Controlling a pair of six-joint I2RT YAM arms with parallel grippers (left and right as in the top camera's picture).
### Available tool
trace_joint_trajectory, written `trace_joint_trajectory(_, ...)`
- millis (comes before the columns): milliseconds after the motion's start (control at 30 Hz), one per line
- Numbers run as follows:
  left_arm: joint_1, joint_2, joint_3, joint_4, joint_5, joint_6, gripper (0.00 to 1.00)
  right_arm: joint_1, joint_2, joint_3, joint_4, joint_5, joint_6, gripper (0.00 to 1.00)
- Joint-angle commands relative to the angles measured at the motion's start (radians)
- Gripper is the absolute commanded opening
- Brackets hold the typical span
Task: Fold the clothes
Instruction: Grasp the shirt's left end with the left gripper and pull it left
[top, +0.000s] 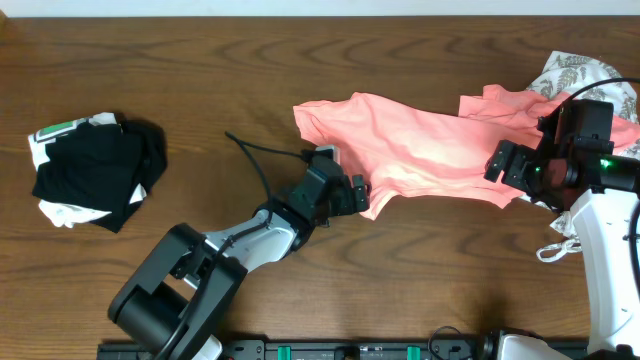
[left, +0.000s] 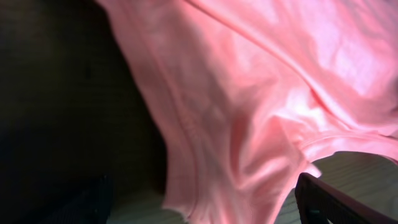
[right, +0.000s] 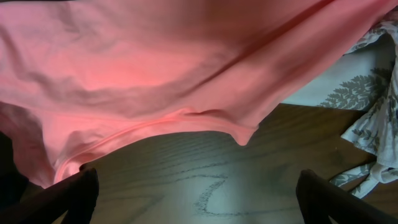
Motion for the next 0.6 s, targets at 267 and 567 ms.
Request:
trace_joint_trajectory(267,-0.023,0.065,-0.007,-0.01,0.103,0.0,0.81,-0.005,-0.014,0.006,-0.002,0.003,-0.013,0.99)
trace_joint_trajectory(567,-0.042,0.09,-0.007,-0.007,0.084,0.0,0.8,-0.005,-0.014,0.006,-0.002,0.002,-0.013,0.99)
